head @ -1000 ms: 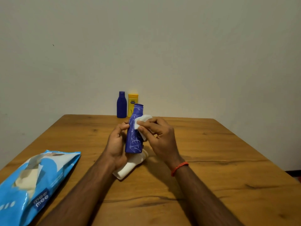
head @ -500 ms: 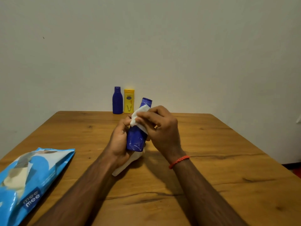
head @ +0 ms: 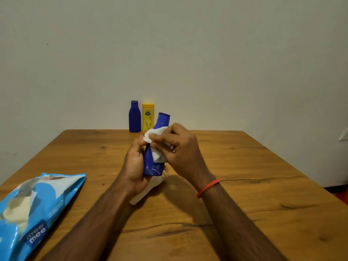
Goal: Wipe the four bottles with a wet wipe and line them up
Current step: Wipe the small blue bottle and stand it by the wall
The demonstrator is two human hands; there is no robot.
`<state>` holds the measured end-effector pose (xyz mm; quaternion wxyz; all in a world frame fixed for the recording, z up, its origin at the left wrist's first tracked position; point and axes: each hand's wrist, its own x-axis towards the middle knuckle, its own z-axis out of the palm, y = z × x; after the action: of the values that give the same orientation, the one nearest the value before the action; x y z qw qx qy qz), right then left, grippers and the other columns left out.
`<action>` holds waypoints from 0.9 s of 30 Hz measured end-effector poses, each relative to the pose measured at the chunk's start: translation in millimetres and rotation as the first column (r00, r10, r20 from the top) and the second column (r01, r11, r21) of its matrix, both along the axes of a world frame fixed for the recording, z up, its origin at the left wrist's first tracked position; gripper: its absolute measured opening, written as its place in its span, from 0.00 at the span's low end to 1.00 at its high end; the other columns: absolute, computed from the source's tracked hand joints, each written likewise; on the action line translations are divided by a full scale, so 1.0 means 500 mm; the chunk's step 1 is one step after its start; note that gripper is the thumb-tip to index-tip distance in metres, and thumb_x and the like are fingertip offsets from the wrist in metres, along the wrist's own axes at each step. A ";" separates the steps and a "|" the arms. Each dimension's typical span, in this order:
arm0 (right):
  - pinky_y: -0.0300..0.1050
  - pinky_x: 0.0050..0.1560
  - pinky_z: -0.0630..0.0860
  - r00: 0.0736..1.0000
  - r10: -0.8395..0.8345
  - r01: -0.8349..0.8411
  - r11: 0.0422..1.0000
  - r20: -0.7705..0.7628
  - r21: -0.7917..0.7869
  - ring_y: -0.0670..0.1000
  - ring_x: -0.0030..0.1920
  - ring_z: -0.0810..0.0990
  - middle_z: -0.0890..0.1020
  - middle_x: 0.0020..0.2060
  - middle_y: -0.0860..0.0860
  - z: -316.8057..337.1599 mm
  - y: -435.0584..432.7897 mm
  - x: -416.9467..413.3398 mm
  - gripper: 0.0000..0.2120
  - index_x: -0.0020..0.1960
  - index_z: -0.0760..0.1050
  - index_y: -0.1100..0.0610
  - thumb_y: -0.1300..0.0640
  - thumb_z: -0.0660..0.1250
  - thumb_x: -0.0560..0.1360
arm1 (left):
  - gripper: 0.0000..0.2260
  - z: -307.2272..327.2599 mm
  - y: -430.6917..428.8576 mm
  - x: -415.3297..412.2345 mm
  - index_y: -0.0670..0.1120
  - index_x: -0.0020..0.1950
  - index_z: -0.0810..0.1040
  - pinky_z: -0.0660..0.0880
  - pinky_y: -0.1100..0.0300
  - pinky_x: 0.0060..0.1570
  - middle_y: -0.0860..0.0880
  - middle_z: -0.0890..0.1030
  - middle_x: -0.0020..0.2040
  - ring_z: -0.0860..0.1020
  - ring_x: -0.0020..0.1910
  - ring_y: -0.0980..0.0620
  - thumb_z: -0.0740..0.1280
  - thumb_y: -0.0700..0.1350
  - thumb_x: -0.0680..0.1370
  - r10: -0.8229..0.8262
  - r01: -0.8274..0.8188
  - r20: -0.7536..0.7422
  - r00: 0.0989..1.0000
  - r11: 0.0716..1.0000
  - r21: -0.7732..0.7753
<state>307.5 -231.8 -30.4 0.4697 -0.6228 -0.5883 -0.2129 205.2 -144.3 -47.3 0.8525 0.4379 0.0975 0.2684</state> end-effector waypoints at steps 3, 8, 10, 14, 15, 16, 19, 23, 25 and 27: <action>0.32 0.52 0.75 0.994 0.090 -0.081 0.989 0.064 -0.121 0.44 0.50 0.78 0.82 0.49 0.55 -0.003 -0.003 0.006 0.13 0.56 0.83 0.59 0.60 0.75 0.72 | 0.21 -0.002 0.008 0.006 0.44 0.69 0.75 0.79 0.55 0.42 0.44 0.83 0.49 0.81 0.43 0.49 0.62 0.50 0.78 -0.021 0.026 0.045 0.999 0.992 -0.121; 0.39 0.48 0.79 0.996 0.019 -0.015 0.999 0.092 -0.038 0.47 0.47 0.79 0.82 0.47 0.54 -0.006 -0.012 0.022 0.11 0.56 0.82 0.57 0.56 0.74 0.74 | 0.24 -0.009 0.003 0.015 0.45 0.68 0.75 0.79 0.54 0.41 0.44 0.83 0.49 0.82 0.41 0.49 0.64 0.51 0.74 -0.019 0.022 0.048 0.999 0.997 -0.078; 0.38 0.46 0.79 0.997 -0.062 0.060 0.996 0.035 0.073 0.46 0.46 0.79 0.81 0.47 0.53 -0.001 -0.013 0.025 0.11 0.56 0.82 0.56 0.56 0.74 0.75 | 0.23 -0.010 -0.001 0.014 0.46 0.68 0.75 0.78 0.53 0.38 0.43 0.83 0.50 0.82 0.39 0.48 0.64 0.52 0.74 -0.025 0.026 0.039 0.999 0.999 -0.029; 0.38 0.42 0.80 0.977 -0.135 0.175 0.948 -0.163 0.264 0.46 0.48 0.79 0.80 0.49 0.52 0.019 -0.019 0.032 0.10 0.57 0.81 0.56 0.57 0.72 0.77 | 0.23 -0.008 -0.018 0.011 0.46 0.70 0.72 0.77 0.53 0.37 0.39 0.83 0.49 0.81 0.38 0.43 0.62 0.53 0.77 -0.140 0.139 0.017 0.990 0.989 0.053; 0.38 0.42 0.80 0.970 -0.130 0.190 0.934 -0.208 0.301 0.46 0.48 0.79 0.80 0.50 0.52 0.023 -0.019 0.033 0.10 0.57 0.81 0.56 0.57 0.72 0.77 | 0.22 -0.006 -0.023 0.011 0.47 0.69 0.72 0.78 0.53 0.36 0.38 0.83 0.49 0.81 0.38 0.42 0.61 0.53 0.77 -0.153 0.151 0.018 0.988 0.986 0.071; 0.39 0.43 0.80 0.965 -0.122 0.194 0.928 -0.232 0.319 0.46 0.49 0.80 0.80 0.50 0.52 0.028 -0.019 0.032 0.09 0.57 0.81 0.57 0.57 0.71 0.78 | 0.22 -0.005 -0.026 0.011 0.48 0.69 0.73 0.78 0.53 0.36 0.38 0.84 0.49 0.81 0.38 0.42 0.61 0.53 0.77 -0.149 0.148 0.017 0.989 0.986 0.081; 0.37 0.43 0.79 0.962 -0.106 0.180 0.939 -0.253 0.293 0.46 0.48 0.80 0.81 0.49 0.52 0.034 -0.017 0.022 0.08 0.55 0.82 0.58 0.57 0.72 0.77 | 0.22 -0.005 -0.024 0.007 0.47 0.70 0.72 0.80 0.53 0.35 0.37 0.83 0.49 0.81 0.38 0.41 0.61 0.53 0.78 -0.154 0.153 0.017 0.988 0.987 0.046; 0.32 0.42 0.77 0.929 0.023 0.059 0.976 -0.370 0.209 0.44 0.45 0.81 0.84 0.43 0.49 0.031 -0.026 0.010 0.04 0.49 0.82 0.58 0.57 0.72 0.76 | 0.24 -0.003 -0.019 0.000 0.42 0.71 0.72 0.80 0.54 0.34 0.38 0.81 0.45 0.80 0.36 0.44 0.61 0.53 0.78 -0.178 0.182 0.046 0.983 0.978 -0.104; 0.34 0.42 0.78 0.926 0.008 0.037 0.993 -0.376 0.113 0.44 0.45 0.82 0.84 0.41 0.47 0.019 -0.034 0.006 0.02 0.49 0.82 0.57 0.59 0.72 0.77 | 0.23 0.005 -0.016 -0.002 0.41 0.67 0.74 0.79 0.55 0.33 0.40 0.81 0.43 0.79 0.34 0.45 0.62 0.53 0.76 -0.168 0.179 0.085 0.982 0.974 -0.141; 0.33 0.45 0.79 0.940 -0.034 0.047 0.998 -0.340 0.029 0.43 0.45 0.82 0.83 0.41 0.44 0.000 -0.049 -0.002 0.04 0.50 0.84 0.57 0.61 0.71 0.77 | 0.22 0.013 -0.018 -0.008 0.41 0.63 0.75 0.79 0.55 0.31 0.41 0.81 0.41 0.79 0.32 0.46 0.63 0.53 0.75 -0.169 0.183 0.102 0.980 0.971 -0.151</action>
<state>306.3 -256.5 -30.4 0.5709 -0.6535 -0.4816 -0.1226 201.3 -153.2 -40.6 0.9087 0.3628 0.0417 0.2021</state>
